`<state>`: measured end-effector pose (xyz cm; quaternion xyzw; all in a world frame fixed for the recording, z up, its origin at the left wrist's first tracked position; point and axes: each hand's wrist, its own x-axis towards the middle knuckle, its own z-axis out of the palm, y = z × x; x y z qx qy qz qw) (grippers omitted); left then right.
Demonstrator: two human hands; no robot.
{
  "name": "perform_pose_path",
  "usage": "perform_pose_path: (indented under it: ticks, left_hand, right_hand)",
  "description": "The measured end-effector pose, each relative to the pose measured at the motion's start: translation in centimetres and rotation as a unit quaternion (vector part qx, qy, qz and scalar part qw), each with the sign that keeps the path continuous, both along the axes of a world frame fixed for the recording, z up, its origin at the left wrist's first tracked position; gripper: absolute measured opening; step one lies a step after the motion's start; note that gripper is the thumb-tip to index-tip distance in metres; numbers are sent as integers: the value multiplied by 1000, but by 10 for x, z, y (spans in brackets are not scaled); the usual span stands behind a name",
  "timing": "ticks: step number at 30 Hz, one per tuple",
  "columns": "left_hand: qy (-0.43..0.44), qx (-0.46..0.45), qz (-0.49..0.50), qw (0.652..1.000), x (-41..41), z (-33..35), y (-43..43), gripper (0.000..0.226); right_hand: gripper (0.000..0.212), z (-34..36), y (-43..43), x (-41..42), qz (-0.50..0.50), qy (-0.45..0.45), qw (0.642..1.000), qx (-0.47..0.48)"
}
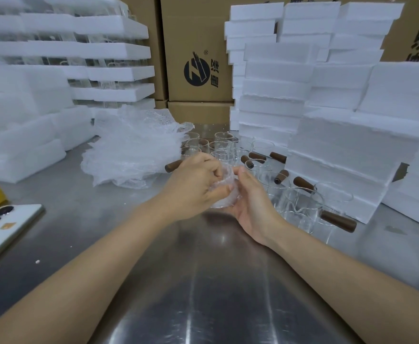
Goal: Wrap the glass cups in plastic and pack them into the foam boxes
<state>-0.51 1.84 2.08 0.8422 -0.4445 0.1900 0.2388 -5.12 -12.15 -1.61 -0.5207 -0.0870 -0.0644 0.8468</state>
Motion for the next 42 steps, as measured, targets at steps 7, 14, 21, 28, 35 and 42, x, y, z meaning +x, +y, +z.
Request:
perform_pose_path:
  ticks: [7,14,21,28,35,42]
  left_hand:
    - [11,2,-1,1000,-12,2,-5,25]
    - [90,-171,25,981,-9,12,0,11]
    - [312,-24,-41,949,-7,10,9,28]
    - [187,-70,14,980,-7,8,-1,38]
    - [165,-218,118,955,-8,-3,-11,36]
    - [425,-223,-6,877,-9,4,-10,60]
  right_hand:
    - [25,1,0,0,2,7,1000,-29]
    - [14,4,6,-3,-169,-67,972,-152]
    - [21,9,5,-14,-311,-206,881,-290]
    - [31,10,12,-16,-308,-217,850,-367]
    - [53,4,16,-7,-179,-48,952,-242]
    - [51,5,9,-3,-195,9,955,-224]
